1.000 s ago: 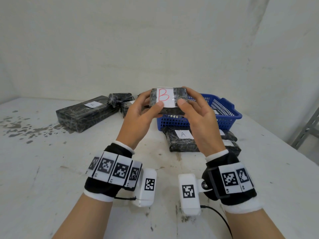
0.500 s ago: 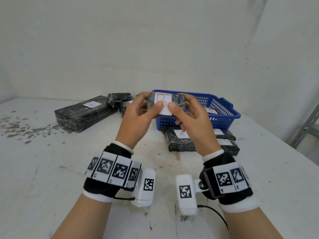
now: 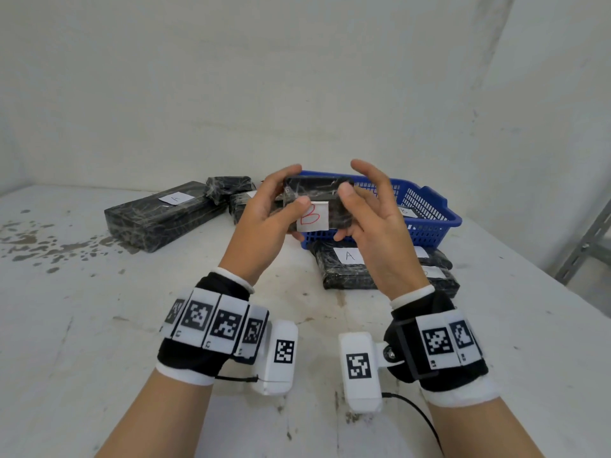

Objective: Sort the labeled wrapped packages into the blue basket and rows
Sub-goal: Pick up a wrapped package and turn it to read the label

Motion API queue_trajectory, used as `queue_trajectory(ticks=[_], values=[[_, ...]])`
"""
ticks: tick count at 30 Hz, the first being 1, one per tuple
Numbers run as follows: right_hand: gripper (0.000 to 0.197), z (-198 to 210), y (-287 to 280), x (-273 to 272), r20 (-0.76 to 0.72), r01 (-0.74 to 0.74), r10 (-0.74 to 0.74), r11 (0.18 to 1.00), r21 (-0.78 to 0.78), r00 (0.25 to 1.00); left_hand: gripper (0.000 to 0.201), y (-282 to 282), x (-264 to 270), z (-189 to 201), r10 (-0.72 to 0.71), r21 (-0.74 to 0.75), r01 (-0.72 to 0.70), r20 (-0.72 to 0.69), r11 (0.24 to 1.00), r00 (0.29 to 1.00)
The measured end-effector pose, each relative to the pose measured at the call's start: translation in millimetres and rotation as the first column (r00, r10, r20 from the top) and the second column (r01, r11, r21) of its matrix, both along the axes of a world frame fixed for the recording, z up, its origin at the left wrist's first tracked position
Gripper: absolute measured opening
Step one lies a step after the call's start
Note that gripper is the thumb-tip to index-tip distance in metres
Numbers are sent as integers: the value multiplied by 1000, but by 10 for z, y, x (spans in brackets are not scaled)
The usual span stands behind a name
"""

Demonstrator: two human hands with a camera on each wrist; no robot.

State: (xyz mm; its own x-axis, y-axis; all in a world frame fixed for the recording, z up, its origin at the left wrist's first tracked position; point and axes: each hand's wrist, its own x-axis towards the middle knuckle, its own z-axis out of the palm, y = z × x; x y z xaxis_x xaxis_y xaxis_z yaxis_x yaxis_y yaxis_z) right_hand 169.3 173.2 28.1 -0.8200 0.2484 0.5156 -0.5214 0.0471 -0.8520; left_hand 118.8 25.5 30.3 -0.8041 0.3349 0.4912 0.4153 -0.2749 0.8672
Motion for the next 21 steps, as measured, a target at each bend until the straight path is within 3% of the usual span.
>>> queue_trajectory(ticks=[5, 10, 21], values=[[46, 7, 74, -22, 35, -25, 26, 999, -47, 999, 28, 40, 2, 3, -28, -26, 29, 31, 999, 999], [26, -4, 47, -31, 89, -12, 15, 999, -38, 996, 26, 4, -32, -4, 41, -6, -41, 12, 999, 999], [21, 2, 34, 7, 94, 1, -2, 1000, 16, 996, 21, 7, -25, -27, 63, -33, -66, -59, 997, 996]])
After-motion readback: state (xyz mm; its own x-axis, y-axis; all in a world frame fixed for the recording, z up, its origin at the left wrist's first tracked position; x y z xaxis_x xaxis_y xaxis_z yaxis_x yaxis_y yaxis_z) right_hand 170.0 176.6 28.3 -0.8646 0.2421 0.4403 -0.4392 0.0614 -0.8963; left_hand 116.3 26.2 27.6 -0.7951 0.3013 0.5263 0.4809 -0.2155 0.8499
